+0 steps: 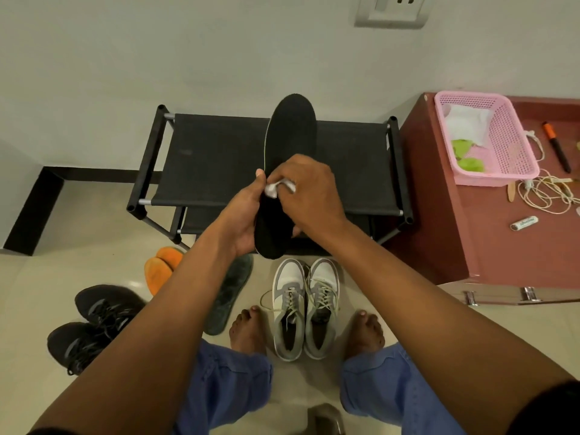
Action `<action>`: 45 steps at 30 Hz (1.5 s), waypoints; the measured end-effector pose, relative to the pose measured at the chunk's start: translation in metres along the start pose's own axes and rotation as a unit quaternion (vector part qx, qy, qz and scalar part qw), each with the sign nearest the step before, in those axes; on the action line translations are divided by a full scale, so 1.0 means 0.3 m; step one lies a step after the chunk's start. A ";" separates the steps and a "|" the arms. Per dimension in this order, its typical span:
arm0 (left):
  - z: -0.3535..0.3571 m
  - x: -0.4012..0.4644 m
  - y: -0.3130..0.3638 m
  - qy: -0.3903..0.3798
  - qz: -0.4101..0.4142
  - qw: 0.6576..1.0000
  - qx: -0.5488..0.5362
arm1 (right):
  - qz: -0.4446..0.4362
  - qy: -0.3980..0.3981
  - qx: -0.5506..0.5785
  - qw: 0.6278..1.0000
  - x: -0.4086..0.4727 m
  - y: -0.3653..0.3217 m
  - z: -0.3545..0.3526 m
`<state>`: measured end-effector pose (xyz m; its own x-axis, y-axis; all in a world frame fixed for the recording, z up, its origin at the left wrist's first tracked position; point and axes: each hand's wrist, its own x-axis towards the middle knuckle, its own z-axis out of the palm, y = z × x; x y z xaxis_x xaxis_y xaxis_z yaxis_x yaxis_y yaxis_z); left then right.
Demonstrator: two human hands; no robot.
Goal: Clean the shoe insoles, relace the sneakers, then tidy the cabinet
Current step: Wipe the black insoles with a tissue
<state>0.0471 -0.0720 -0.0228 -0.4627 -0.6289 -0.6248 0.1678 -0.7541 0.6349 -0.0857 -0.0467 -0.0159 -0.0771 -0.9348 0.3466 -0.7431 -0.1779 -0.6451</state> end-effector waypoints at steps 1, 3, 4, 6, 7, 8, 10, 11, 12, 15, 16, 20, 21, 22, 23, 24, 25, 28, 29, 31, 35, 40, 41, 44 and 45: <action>0.001 0.004 -0.005 -0.018 -0.010 1.000 0.004 | 0.012 0.026 -0.004 1.000 0.011 0.011 -0.014; -0.001 0.009 -0.009 -0.054 -0.038 0.997 0.030 | 0.036 0.077 -0.017 0.996 0.033 0.040 -0.046; -0.002 0.007 -0.011 -0.076 -0.049 0.995 0.050 | 0.048 0.101 -0.025 0.993 0.043 0.059 -0.063; -0.002 0.001 -0.009 -0.108 -0.066 0.989 0.081 | 0.078 0.143 -0.036 0.986 0.061 0.104 -0.098; -0.002 -0.002 -0.009 -0.114 -0.070 0.987 0.091 | 0.093 0.160 -0.036 0.982 0.067 0.127 -0.115; -0.003 -0.004 -0.008 -0.120 -0.073 0.985 0.099 | 0.105 0.173 -0.033 0.979 0.070 0.150 -0.132; -0.006 -0.006 -0.008 -0.125 -0.075 0.983 0.113 | 0.123 0.181 -0.030 0.975 0.070 0.186 -0.160; -0.010 -0.007 -0.007 -0.126 -0.076 0.982 0.115 | 0.128 0.176 -0.031 0.976 0.066 0.198 -0.168; -0.015 -0.005 -0.007 -0.124 -0.075 0.983 0.116 | 0.127 0.168 -0.031 0.977 0.060 0.203 -0.171; -0.020 -0.001 0.000 -0.100 -0.063 0.988 0.096 | 0.104 0.116 -0.025 0.987 0.035 0.184 -0.155; -0.016 -0.002 0.003 -0.091 -0.055 0.991 0.083 | 0.091 0.091 -0.026 0.991 0.021 0.167 -0.145; 0.024 -0.015 0.004 -0.039 -0.027 0.999 0.026 | 0.027 0.017 -0.029 0.999 -0.040 0.099 -0.105; 0.034 -0.021 0.003 -0.031 -0.022 0.999 0.011 | 0.015 0.007 -0.025 1.000 -0.053 0.089 -0.099; 0.042 -0.028 0.000 -0.027 -0.018 0.999 0.002 | 0.005 0.000 -0.027 1.000 -0.062 0.082 -0.097; 0.051 -0.038 -0.002 -0.023 -0.015 1.000 0.000 | -0.001 -0.005 -0.033 0.999 -0.070 0.077 -0.097; 0.058 -0.046 -0.004 -0.019 -0.009 1.000 0.000 | -0.001 -0.009 -0.035 0.999 -0.075 0.075 -0.098; 0.063 -0.052 -0.005 -0.015 -0.002 1.000 0.002 | 0.001 -0.011 -0.033 0.999 -0.078 0.075 -0.098; 0.062 -0.047 -0.009 0.003 0.027 1.000 0.013 | -0.004 -0.015 -0.032 0.999 -0.087 0.072 -0.091; 0.060 -0.045 -0.009 0.012 0.036 0.999 0.015 | -0.008 -0.019 -0.031 0.999 -0.091 0.068 -0.087; 0.051 -0.040 -0.005 0.032 0.050 0.998 0.013 | -0.016 -0.030 -0.021 0.999 -0.097 0.056 -0.079; 0.022 -0.057 0.013 0.045 0.073 0.996 0.006 | -0.041 -0.064 0.011 0.997 -0.110 0.032 -0.061; -0.075 -0.155 0.022 0.023 0.063 0.997 0.022 | -0.065 -0.127 0.056 0.988 -0.109 -0.041 -0.033; -0.094 -0.185 0.030 0.026 0.060 0.997 0.028 | -0.072 -0.138 0.067 0.986 -0.108 -0.065 -0.021; -0.171 -0.262 0.067 0.025 0.050 0.997 0.061 | -0.090 -0.149 0.097 0.980 -0.115 -0.134 0.026; -0.208 -0.279 0.077 0.020 0.044 0.997 0.062 | -0.094 -0.149 0.107 0.979 -0.122 -0.150 0.043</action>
<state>0.1441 -0.0485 0.0158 -0.4163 -0.7001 -0.5801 0.0964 -0.6684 0.7375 -0.0408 -0.0086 -0.0084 0.2687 -0.9216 0.2801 -0.5674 -0.3865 -0.7271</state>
